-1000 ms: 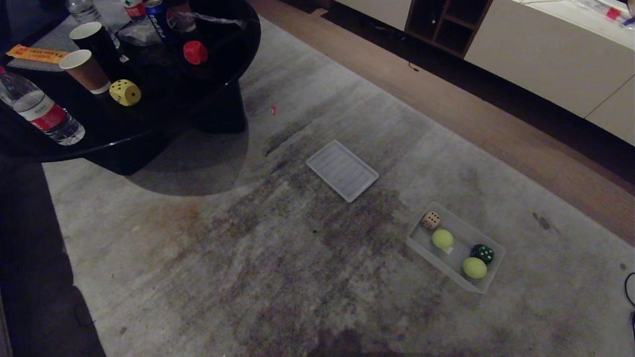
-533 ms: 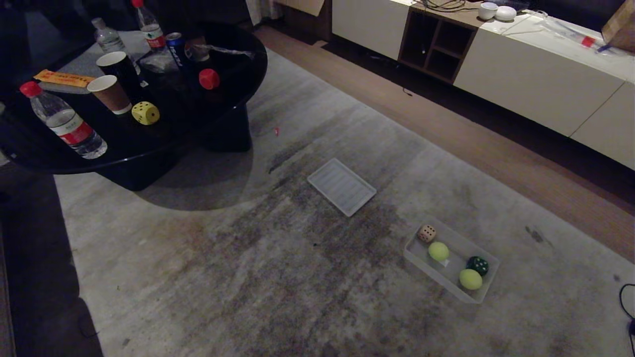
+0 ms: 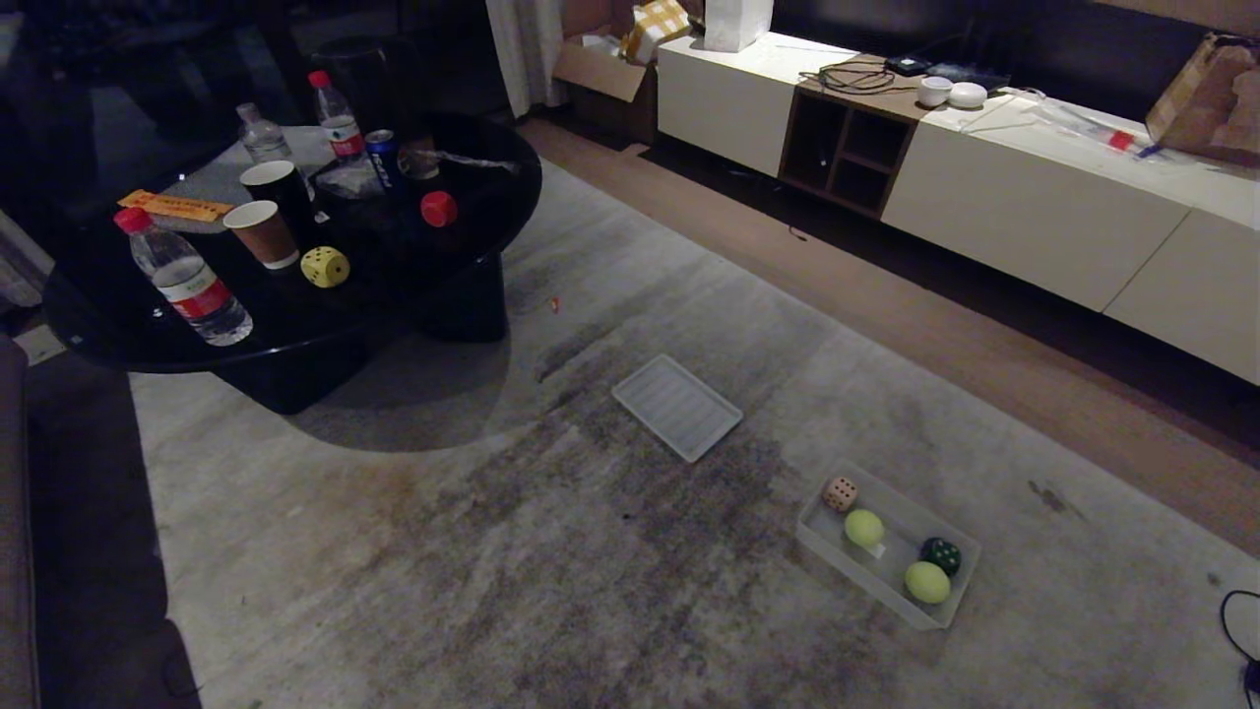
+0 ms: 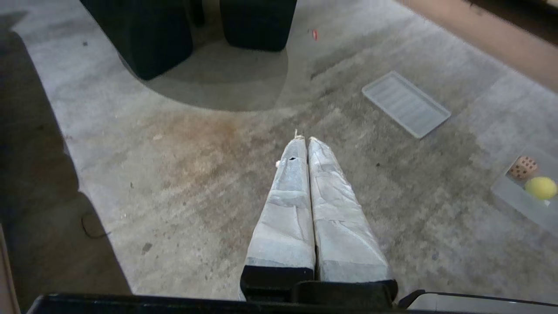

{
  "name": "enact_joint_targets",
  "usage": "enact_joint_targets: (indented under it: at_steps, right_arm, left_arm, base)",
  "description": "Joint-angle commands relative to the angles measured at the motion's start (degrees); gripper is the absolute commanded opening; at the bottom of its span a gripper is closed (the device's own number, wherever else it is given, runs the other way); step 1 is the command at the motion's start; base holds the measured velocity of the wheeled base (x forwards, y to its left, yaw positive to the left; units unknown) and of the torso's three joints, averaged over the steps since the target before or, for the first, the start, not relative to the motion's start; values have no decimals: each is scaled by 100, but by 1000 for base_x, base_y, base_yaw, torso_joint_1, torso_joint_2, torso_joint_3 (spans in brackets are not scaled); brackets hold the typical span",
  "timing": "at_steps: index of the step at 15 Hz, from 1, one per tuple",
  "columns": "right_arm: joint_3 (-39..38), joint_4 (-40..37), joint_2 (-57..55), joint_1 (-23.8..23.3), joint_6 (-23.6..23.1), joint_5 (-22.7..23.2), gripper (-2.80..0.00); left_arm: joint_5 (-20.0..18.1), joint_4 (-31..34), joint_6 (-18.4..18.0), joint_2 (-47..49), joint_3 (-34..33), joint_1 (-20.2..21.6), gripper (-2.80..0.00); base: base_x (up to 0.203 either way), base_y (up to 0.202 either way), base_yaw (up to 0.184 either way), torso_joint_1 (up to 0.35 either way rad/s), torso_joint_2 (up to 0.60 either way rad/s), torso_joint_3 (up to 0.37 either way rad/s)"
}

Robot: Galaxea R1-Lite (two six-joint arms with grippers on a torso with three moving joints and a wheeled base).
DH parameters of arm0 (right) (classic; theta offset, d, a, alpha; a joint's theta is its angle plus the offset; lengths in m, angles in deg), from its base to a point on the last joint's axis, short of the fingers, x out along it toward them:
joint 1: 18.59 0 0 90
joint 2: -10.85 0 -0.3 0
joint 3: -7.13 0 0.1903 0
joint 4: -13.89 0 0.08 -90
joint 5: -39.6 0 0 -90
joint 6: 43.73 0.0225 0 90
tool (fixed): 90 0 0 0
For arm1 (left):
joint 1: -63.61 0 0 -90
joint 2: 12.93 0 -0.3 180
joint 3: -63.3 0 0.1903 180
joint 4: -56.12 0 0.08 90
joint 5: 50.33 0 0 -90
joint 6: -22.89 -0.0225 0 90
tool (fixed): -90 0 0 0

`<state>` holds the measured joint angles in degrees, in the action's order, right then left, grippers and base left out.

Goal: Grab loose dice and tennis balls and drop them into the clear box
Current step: Pick up toys out of the box

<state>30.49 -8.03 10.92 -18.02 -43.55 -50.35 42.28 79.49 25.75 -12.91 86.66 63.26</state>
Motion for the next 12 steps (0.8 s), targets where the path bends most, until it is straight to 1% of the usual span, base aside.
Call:
enact_joint_targets:
  at_steps: [1,12]
  right_arm:
    - [-53,4,-7,0,-1,4,-280]
    - [-53,4,-7,0,-1,13,-280]
  left_arm:
    - [3,0,5,6,-9,0,-280]
    - [3,0,-10,6,-9,0,-280]
  base:
    - [0,0,0,0,4,198]
    - [0,0,0,2,3,202]
